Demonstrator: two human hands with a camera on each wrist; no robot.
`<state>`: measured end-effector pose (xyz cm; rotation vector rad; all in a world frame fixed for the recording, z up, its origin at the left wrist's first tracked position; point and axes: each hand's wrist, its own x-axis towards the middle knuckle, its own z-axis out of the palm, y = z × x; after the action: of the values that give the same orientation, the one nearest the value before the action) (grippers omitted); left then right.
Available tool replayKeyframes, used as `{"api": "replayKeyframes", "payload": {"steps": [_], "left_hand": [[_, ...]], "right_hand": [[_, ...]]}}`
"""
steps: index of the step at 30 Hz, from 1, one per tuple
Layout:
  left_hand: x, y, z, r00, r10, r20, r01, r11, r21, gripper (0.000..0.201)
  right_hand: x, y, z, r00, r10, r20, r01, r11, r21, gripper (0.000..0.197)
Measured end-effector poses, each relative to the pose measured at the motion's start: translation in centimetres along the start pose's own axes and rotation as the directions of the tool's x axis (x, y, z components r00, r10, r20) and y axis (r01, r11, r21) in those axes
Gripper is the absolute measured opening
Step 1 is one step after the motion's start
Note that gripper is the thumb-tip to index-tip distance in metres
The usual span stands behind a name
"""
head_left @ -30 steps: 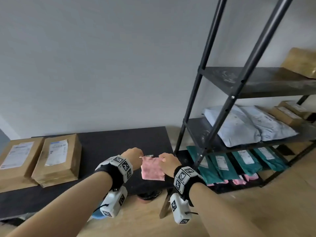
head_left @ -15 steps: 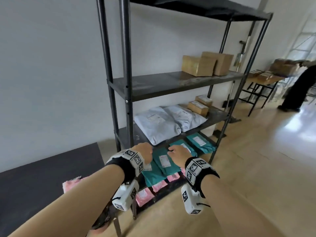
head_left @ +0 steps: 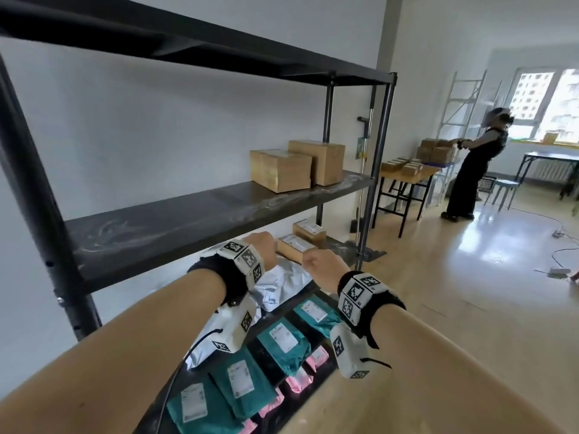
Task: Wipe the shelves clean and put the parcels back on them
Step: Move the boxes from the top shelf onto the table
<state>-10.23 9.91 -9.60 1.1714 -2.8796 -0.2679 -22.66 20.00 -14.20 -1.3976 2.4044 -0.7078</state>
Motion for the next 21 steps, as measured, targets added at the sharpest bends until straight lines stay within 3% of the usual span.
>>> {"api": "replayKeyframes", "payload": {"steps": [6,10,13,16,21], "left_hand": [[8.9,1.8,-4.1,0.999,-0.027,-0.047,0.025,0.999,-0.038,0.02],[12.7,2.6,-7.1,0.99,-0.111,-0.083,0.104,0.991,-0.084,0.018],[15.7,3.5,-9.7,0.978,-0.181,-0.104,0.155,0.963,-0.218,0.024],[18.6,4.4,-11.9,0.967,-0.231,-0.109,0.184,0.926,-0.329,0.011],[23.5,5.5,-13.4,0.923,-0.366,-0.116,0.281,0.85,-0.445,0.009]], "right_hand": [[7.1,1.5,-5.4,0.997,-0.053,-0.048,0.054,0.998,0.028,0.031],[12.5,2.6,-8.5,0.992,-0.053,-0.111,0.071,0.983,0.168,0.03],[16.5,3.2,-11.3,0.987,-0.091,-0.133,0.122,0.961,0.248,0.03],[20.8,3.7,-14.1,0.98,-0.157,-0.119,0.186,0.941,0.284,0.03],[28.1,4.2,-17.4,0.965,-0.243,-0.094,0.261,0.903,0.34,0.029]]}}
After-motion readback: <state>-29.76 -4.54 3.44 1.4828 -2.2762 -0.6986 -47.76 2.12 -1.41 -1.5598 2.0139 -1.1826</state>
